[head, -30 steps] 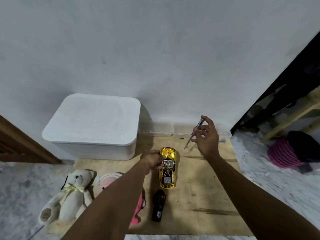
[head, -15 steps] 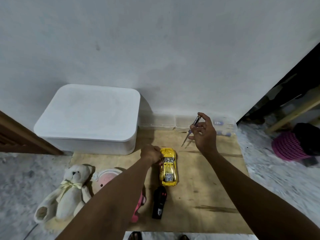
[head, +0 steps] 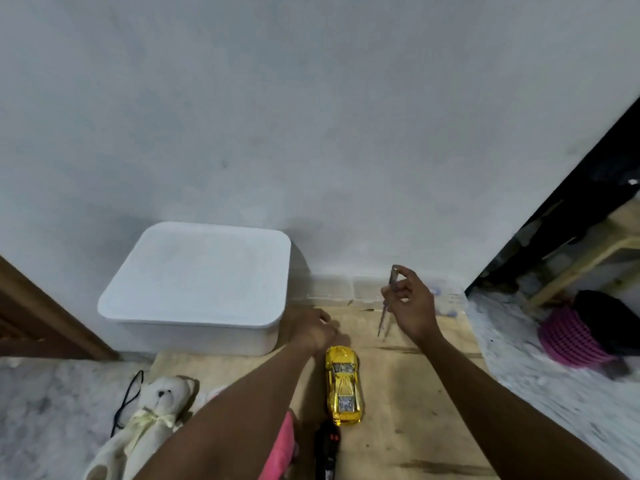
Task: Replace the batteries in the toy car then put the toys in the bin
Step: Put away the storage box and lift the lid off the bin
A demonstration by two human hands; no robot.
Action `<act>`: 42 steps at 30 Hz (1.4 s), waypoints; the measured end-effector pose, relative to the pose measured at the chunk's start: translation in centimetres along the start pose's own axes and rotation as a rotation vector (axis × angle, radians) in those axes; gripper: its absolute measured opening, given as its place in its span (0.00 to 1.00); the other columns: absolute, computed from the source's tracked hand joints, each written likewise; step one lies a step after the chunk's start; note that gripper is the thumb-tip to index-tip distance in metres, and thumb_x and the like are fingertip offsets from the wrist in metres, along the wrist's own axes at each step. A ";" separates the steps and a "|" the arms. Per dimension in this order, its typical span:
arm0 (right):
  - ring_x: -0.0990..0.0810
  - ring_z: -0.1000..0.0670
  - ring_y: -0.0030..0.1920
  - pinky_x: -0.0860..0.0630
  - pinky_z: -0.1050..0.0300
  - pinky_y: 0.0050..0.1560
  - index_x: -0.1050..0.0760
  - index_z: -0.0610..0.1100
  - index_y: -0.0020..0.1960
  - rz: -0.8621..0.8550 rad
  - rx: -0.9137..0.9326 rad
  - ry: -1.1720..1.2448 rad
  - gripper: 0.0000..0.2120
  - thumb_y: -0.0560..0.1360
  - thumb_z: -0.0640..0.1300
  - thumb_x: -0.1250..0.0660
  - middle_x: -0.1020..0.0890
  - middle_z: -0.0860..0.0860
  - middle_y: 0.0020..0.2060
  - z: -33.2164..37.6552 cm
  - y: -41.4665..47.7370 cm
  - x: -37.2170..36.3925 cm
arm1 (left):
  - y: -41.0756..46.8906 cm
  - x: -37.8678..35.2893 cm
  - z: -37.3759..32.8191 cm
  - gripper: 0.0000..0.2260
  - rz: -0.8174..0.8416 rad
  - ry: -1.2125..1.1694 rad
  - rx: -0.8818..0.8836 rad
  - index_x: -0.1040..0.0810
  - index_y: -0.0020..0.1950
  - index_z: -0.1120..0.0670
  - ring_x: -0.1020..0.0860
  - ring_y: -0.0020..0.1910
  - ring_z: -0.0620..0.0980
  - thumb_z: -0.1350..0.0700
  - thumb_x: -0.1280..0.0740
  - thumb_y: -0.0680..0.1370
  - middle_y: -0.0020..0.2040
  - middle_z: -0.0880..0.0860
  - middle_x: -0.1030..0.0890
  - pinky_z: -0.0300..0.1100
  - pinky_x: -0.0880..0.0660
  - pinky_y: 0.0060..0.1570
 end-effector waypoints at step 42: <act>0.25 0.44 0.19 0.32 0.59 0.19 0.21 0.44 0.40 0.611 0.694 -1.161 0.18 0.55 0.49 0.20 0.21 0.47 0.34 -6.2 7.5 -15.6 | 13.5 0.4 -4.2 0.17 -0.006 1.545 -0.149 0.32 0.71 0.58 0.27 0.63 0.61 0.61 0.41 0.82 0.67 0.62 0.34 0.50 0.26 0.61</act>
Point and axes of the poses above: each hand's wrist, its own y-axis towards the middle knuckle, its own x-axis out of the back of the hand, z = x × y, the point moved 6 cm from there along y, towards the middle knuckle
